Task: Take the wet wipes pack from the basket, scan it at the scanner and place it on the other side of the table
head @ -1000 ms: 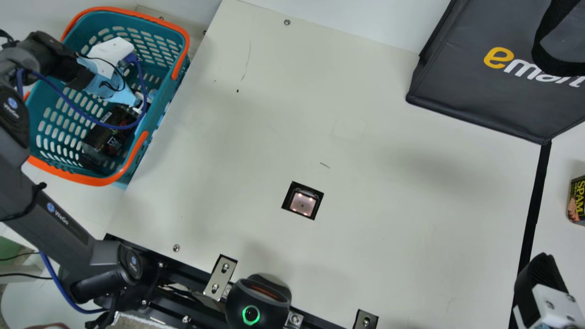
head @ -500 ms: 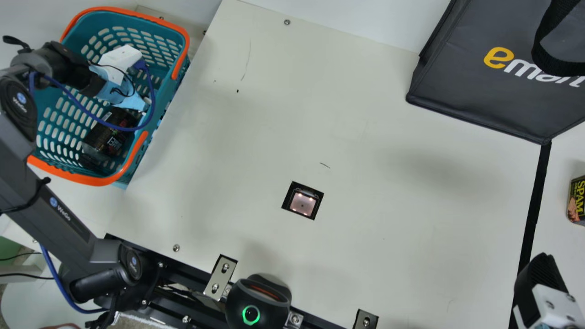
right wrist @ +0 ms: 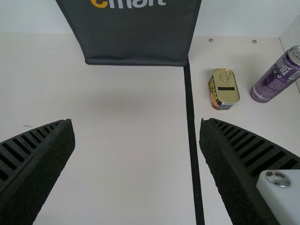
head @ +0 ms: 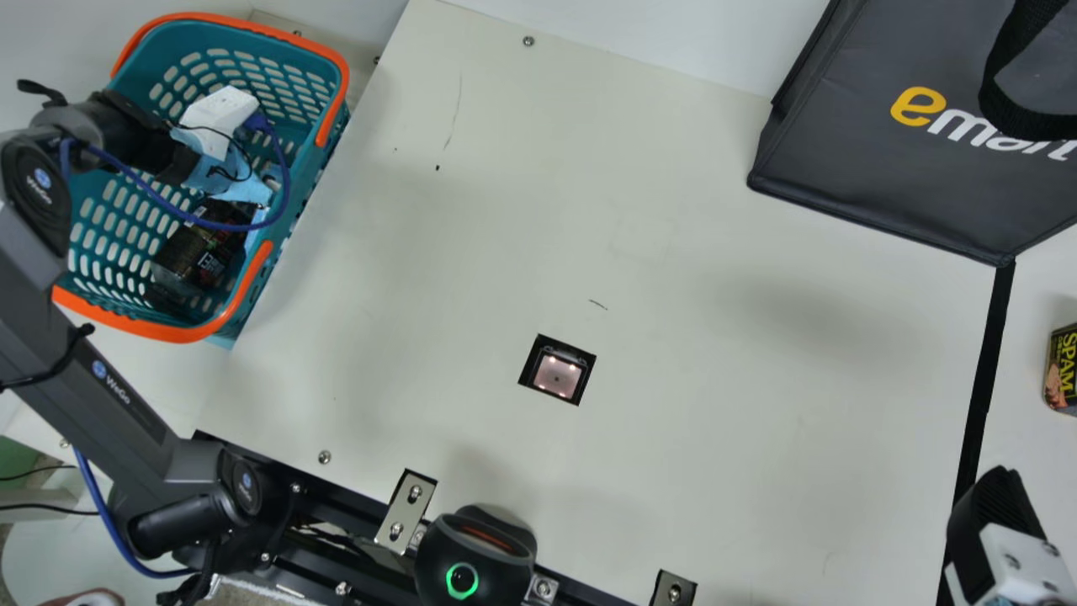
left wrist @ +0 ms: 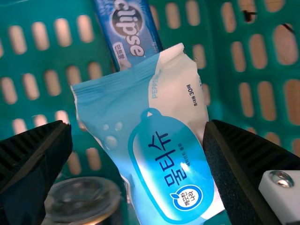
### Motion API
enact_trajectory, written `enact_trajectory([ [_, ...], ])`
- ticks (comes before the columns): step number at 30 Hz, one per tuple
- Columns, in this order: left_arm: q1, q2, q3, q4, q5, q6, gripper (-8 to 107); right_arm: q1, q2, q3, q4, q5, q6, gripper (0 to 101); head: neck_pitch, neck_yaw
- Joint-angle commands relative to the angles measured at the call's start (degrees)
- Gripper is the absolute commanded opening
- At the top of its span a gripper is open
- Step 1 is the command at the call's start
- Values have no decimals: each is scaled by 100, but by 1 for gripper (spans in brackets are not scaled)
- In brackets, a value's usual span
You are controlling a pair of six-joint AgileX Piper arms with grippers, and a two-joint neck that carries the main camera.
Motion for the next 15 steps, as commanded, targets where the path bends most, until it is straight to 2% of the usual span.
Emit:
enact_trajectory([
  [1, 31, 11, -15, 27, 9, -68, 90, 0, 0, 0, 0, 0, 0, 95, -166, 23],
  [15, 52, -22, -173, 105, 570, -869, 90, 0, 0, 0, 0, 5, 0, 95, -166, 23],
])
